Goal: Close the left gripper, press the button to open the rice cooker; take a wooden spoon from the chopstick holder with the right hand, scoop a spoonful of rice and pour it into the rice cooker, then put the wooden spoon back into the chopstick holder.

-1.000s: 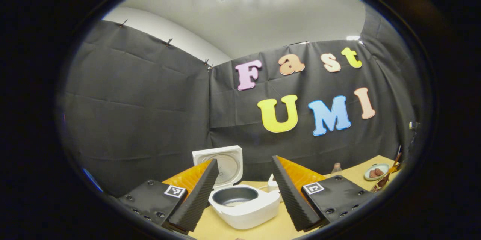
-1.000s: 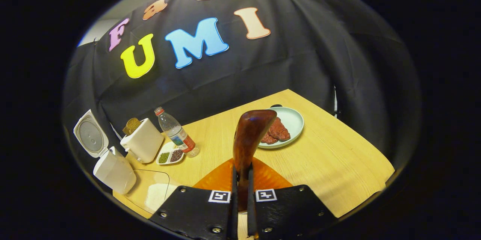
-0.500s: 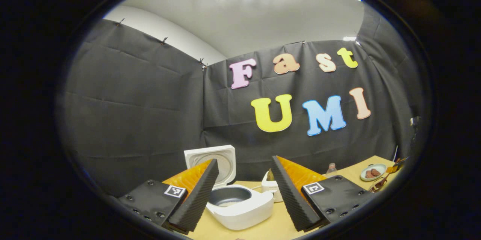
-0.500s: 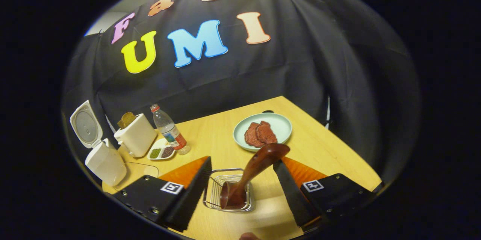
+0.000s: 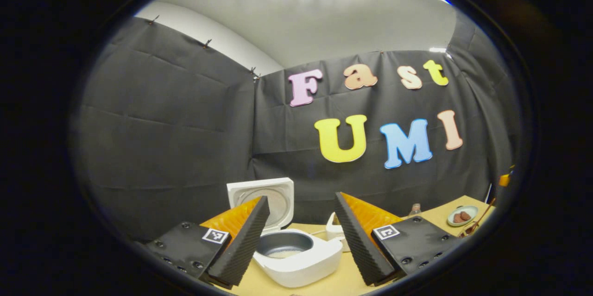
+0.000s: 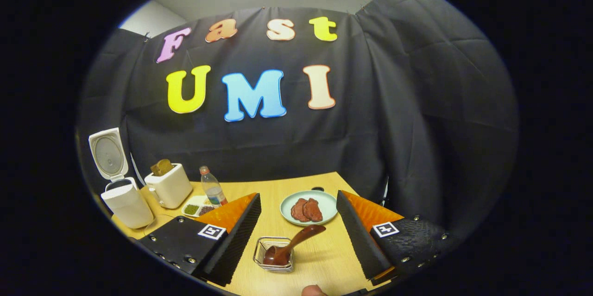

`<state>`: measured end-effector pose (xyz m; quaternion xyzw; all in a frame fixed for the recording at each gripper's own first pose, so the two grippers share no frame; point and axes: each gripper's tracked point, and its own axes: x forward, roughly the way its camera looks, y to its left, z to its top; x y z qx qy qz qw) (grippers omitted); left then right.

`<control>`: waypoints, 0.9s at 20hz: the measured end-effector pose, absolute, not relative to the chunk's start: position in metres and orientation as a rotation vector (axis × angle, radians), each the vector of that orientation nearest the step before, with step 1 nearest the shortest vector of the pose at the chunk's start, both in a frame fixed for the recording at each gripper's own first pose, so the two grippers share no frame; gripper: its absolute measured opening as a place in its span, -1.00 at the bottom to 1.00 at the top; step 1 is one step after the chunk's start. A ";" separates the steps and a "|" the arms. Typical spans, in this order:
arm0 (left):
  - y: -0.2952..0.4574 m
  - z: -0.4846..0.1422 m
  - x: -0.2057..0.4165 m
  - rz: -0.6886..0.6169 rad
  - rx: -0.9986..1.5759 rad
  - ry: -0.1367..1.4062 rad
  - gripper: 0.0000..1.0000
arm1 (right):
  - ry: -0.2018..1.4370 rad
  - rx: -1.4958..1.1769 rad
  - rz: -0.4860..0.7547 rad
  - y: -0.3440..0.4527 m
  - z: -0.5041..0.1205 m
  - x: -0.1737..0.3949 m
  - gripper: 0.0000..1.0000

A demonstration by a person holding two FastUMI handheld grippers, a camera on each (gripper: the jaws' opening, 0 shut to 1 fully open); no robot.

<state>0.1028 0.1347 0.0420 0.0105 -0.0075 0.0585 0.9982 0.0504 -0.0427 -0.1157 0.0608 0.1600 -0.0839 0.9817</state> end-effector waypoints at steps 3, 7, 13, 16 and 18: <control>0.159 0.044 0.130 0.153 0.023 -0.022 0.95 | 0.265 0.126 -0.169 -0.029 -0.086 0.048 0.98; 0.198 0.054 0.174 0.211 0.051 -0.042 0.94 | 0.231 0.140 -0.174 -0.011 -0.064 0.045 0.99; 0.240 0.063 0.255 0.249 0.049 -0.059 0.94 | 0.215 0.094 -0.204 0.009 -0.052 0.031 0.99; 0.257 0.061 0.296 0.265 0.050 -0.055 0.94 | 0.221 0.073 -0.225 0.016 -0.050 0.025 0.99; 0.268 0.055 0.321 0.276 0.035 -0.041 0.95 | 0.225 0.075 -0.240 0.019 -0.051 0.023 0.99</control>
